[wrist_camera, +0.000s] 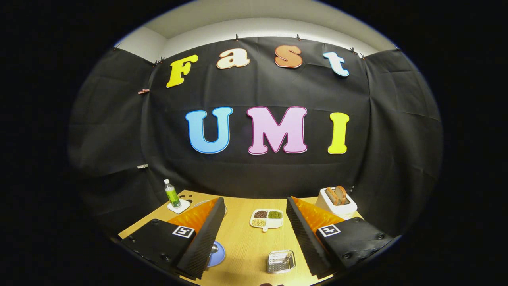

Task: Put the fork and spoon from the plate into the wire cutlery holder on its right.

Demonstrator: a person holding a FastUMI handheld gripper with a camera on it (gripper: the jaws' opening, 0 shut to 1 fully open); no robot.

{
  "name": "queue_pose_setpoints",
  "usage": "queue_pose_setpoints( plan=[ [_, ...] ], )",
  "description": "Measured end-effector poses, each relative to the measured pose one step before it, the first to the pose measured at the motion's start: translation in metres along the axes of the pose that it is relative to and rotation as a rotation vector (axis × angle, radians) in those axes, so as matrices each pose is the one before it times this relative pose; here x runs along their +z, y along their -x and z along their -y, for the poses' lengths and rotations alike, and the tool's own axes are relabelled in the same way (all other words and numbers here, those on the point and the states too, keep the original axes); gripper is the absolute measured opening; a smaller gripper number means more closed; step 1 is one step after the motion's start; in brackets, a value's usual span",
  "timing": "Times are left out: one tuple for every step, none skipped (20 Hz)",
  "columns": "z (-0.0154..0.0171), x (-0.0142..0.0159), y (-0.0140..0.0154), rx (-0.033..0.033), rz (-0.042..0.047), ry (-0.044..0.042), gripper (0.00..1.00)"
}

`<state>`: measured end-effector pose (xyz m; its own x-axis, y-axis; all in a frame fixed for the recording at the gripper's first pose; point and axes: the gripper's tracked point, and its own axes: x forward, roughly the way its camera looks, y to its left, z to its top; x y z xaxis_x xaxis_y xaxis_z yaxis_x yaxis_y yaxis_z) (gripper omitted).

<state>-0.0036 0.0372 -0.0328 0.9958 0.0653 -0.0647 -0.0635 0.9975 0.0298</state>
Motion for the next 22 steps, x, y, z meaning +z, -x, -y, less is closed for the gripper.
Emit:
queue_pose_setpoints(
  plan=[
    [-0.00371, -0.00325, -0.00017, 0.01059, -0.00922, -0.01412, 0.97],
    [-0.00361, -0.00318, 0.00108, 0.00714, -0.00944, -0.0107, 0.98],
    [-0.00286, -0.00325, -0.00158, 0.00692, -0.01184, -0.00582, 0.98],
    [-0.00518, -0.00472, -0.00089, 0.0141, -0.01516, -0.00087, 0.99],
    [-0.00539, -0.0048, -0.00202, 0.01869, -0.01748, 0.00186, 0.99],
    [-0.00507, -0.00418, -0.0011, 0.01695, -0.01612, 0.00199, 0.99],
    [-0.00422, -0.00482, -0.00279, 0.01227, -0.01676, 0.00596, 0.99],
    [-0.00403, -0.00632, -0.00317, 0.0117, -0.0209, 0.01208, 0.99],
    [-0.00498, -0.00553, -0.00341, 0.01204, -0.01901, 0.01219, 0.99],
    [-0.00569, -0.00577, -0.00293, 0.01245, -0.01904, 0.012, 0.99],
    [-0.00532, -0.00799, -0.00473, 0.01263, -0.02741, 0.01372, 0.99],
    [-0.00667, -0.00891, -0.00584, 0.01407, -0.03128, 0.01324, 0.99],
    [-0.00671, -0.01052, -0.00657, 0.01444, -0.03798, 0.01154, 0.99],
    [-0.00597, -0.01324, -0.00652, 0.01311, -0.0429, 0.01132, 0.99],
    [-0.00757, -0.01194, -0.00656, 0.0173, -0.04201, 0.00877, 0.99],
    [-0.00949, -0.01217, -0.00465, 0.02074, -0.03821, 0.00508, 0.99],
    [-0.00792, -0.01083, -0.00728, 0.01899, -0.03469, 0.00181, 0.99],
    [-0.0085, -0.01185, -0.00881, 0.01707, -0.03915, 0.00004, 0.99],
    [-0.00746, -0.01085, -0.00882, 0.01265, -0.03584, 0.00006, 0.99],
    [-0.00585, -0.01016, -0.01146, 0.01012, -0.031, 0.00222, 0.99],
    [-0.00528, -0.00819, -0.00927, 0.00887, -0.02994, 0.00361, 0.99],
    [-0.00299, -0.00914, -0.00861, 0.00433, -0.03113, 0.00574, 0.99]
  ],
)
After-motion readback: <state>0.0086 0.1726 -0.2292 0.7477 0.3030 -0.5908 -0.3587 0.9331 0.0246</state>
